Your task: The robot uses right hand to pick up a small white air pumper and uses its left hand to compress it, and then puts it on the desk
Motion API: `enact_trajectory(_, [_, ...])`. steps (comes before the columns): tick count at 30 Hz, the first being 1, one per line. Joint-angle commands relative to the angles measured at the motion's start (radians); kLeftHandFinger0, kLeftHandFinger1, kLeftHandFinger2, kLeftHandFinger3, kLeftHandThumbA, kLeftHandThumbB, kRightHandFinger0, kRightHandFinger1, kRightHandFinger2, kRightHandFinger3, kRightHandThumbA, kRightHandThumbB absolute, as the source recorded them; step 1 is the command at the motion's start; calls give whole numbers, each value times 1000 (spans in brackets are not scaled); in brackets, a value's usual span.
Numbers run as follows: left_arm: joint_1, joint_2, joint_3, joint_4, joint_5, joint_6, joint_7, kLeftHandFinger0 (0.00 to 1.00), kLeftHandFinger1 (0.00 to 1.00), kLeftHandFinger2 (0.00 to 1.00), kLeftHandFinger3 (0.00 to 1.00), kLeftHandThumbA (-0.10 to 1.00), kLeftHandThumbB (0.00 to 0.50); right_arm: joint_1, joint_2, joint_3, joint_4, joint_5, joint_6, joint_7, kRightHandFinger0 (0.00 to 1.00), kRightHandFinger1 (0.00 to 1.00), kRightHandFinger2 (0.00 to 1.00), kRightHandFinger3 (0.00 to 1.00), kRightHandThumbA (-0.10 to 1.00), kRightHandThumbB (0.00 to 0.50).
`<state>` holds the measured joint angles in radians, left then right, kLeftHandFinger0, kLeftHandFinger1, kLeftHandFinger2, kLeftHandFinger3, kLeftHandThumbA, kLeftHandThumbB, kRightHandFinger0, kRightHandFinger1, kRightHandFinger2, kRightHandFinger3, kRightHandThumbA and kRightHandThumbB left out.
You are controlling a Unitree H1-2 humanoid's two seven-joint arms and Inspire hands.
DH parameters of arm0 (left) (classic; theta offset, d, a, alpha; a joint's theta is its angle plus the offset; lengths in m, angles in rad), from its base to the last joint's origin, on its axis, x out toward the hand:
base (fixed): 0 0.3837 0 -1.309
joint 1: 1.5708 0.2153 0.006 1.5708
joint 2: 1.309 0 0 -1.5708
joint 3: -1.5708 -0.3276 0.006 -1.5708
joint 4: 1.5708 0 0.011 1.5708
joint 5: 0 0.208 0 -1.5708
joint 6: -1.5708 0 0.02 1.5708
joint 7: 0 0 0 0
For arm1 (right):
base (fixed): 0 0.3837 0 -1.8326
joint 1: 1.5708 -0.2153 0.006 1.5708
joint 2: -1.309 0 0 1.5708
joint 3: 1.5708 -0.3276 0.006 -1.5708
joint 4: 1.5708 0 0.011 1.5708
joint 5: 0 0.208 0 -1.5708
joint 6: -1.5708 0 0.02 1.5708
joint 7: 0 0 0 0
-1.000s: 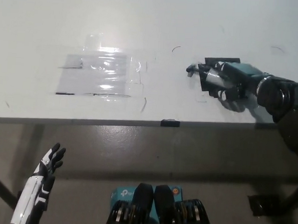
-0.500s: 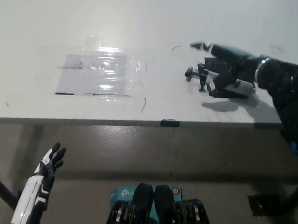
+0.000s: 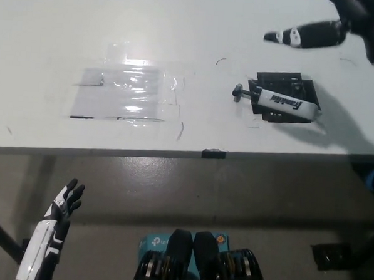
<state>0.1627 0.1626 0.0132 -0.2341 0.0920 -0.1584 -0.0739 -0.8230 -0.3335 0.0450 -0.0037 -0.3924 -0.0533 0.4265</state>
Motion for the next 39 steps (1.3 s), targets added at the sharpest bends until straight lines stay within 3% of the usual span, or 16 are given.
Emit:
enact_trajectory(1, [-11, 9, 10, 5, -32, -41, -2, 1000, 1000, 1000, 1000, 1000, 156, 247, 77, -72, -418, 136, 2, -111, 1000, 1000, 1000, 1000, 1000, 262])
enact_trajectory(3, [-31, 7, 6, 19, -37, -44, -5, 1000, 1000, 1000, 1000, 1000, 143, 350, 111, -67, -489, 158, -25, -130, 1000, 1000, 1000, 1000, 1000, 218])
enact_trajectory(6, [-37, 13, 7, 29, -41, -35, -11, 1000, 1000, 1000, 1000, 1000, 162, 523, 191, -46, -566, 194, -35, -158, 1000, 1000, 1000, 1000, 968, 219])
enact_trajectory(9, [-50, 11, 5, 45, -30, -47, -6, 1000, 1000, 1000, 1000, 1000, 149, 635, 248, -29, -542, 228, -106, -184, 1000, 1000, 1000, 1000, 903, 166])
enact_trajectory(14, [-52, 8, -2, 64, -11, -51, -2, 1000, 1000, 1000, 1000, 1000, 166, 774, 325, -12, -450, 216, -199, -204, 1000, 1000, 1000, 1000, 956, 159])
enact_trajectory(16, [-60, 8, -5, 80, -3, -60, 0, 1000, 1000, 1000, 1000, 1000, 152, 791, 351, -17, -390, 209, -233, -227, 1000, 1000, 1000, 1000, 931, 151])
enact_trajectory(18, [-61, 12, -6, 82, 2, -54, -1, 1000, 1000, 1000, 1000, 1000, 168, 805, 367, -17, -325, 224, -258, -240, 1000, 1000, 1000, 1000, 901, 160])
enact_trajectory(21, [-68, 27, -3, 86, 2, -52, -8, 1000, 1000, 1000, 1000, 1000, 185, 815, 378, -10, -227, 230, -292, -253, 1000, 1000, 1000, 1000, 875, 148])
enact_trajectory(23, [-80, 36, 2, 83, 0, -41, -10, 1000, 1000, 1000, 1000, 1000, 185, 812, 385, -12, -129, 164, -318, -294, 1000, 1000, 1000, 1000, 932, 169])
enact_trajectory(28, [-92, 49, 2, 82, -3, -30, -13, 1000, 1000, 1000, 1000, 1000, 176, 797, 388, -19, 26, 129, -366, -359, 1000, 1000, 1000, 1000, 901, 178])
enact_trajectory(30, [-105, 50, -2, 89, -12, -26, -17, 1000, 1000, 1000, 1000, 1000, 173, 782, 387, -22, 76, 151, -386, -369, 1000, 1000, 1000, 1000, 826, 149])
enact_trajectory(33, [-95, 50, -8, 98, 3, -37, -11, 1000, 1000, 1000, 1000, 1000, 153, 776, 377, -13, 159, 156, -417, -387, 1000, 1000, 1000, 1000, 803, 111])
enact_trajectory(39, [-115, 53, -15, 115, 4, -33, -11, 1000, 1000, 1000, 1000, 1000, 152, 754, 360, 0, 223, 165, -417, -408, 1000, 1000, 1000, 1000, 753, 110])
